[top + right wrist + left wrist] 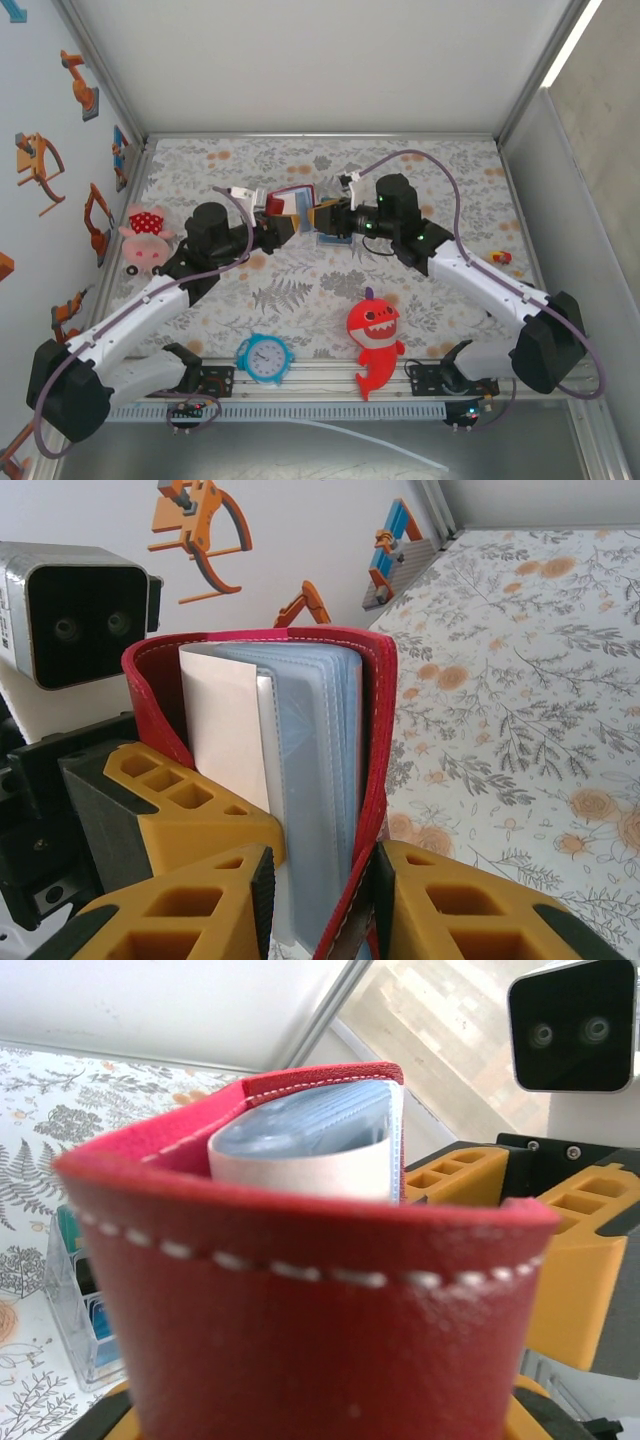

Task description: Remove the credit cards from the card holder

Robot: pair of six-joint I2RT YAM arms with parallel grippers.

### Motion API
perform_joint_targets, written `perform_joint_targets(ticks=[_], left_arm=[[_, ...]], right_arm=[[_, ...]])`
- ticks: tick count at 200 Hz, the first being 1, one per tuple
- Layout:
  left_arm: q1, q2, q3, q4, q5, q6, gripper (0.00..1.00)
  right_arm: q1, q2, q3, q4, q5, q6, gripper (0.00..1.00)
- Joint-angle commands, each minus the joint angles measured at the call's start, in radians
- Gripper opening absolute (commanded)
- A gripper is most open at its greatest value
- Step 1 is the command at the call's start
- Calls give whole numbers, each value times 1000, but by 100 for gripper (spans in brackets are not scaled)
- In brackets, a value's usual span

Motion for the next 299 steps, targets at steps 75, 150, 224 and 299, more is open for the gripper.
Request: perform_joint_targets(ticks=[75, 150, 224, 299], left_arm=[[-12, -119, -41, 199, 216, -38, 14], [-11, -233, -71, 176, 221, -25, 11], [-12, -243, -77, 193, 225, -30, 11], [-12, -250, -81, 214, 238, -26, 11]], right_arm=[[-62, -29, -122, 489, -324, 240, 43], [-62, -107, -162, 599, -389, 277, 46], [-60, -55, -156, 645, -419, 319, 31], [-60, 0, -138, 647, -426, 318, 14]])
